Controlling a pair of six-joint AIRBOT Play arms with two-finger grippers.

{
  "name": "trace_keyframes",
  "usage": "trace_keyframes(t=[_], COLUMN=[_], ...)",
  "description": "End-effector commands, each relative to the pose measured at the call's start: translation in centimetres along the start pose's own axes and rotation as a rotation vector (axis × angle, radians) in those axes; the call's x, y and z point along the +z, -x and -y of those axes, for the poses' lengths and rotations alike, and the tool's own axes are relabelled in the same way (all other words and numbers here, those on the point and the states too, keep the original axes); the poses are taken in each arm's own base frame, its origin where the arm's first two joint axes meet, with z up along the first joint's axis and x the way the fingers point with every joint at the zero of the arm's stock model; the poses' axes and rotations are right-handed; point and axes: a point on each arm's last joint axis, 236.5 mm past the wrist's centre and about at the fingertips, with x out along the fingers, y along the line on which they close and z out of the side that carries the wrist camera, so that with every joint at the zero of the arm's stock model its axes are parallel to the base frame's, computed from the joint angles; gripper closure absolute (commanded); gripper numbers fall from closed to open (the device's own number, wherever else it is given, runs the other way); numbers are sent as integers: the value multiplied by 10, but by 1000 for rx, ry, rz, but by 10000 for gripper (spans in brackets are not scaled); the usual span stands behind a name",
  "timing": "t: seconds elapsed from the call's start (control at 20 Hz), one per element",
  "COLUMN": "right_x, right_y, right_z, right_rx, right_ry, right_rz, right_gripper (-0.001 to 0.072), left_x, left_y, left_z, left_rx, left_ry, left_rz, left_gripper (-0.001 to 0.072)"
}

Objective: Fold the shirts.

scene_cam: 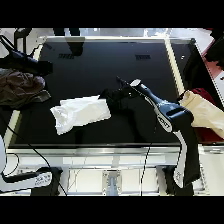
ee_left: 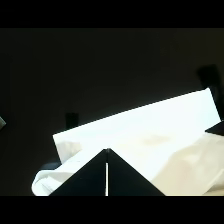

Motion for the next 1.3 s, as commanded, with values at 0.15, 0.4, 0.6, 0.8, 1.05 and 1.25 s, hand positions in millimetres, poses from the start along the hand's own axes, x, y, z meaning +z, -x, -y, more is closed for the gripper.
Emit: trace_keyframes(t=[0.15,0.4,0.6,0.8,1.05,1.25], right_x=[-57,-54,14,76,29,-57], right_y=[-15,-12,65,270,495,593], right_z=[-16,-21,-13,32,96,154], right_rx=[33,29,-221,-629,-837,-882], right_ry=[-4,39,209,164,-121,-413], right_rz=[-214,-211,-34,277,533,564], right_gripper=[157,692,694,694,694,694], left_x=[0,-1,-1,-1,2,5], left_y=[0,0,0,0,0,1], left_z=[0,0,0,0,13,29], left_rx=[0,0,-1,-2,-57,-121], left_ry=[-1,-1,-1,0,14,29], left_rz=[-1,-4,-4,-4,6,18], left_gripper=[696,696,696,696,696,695])
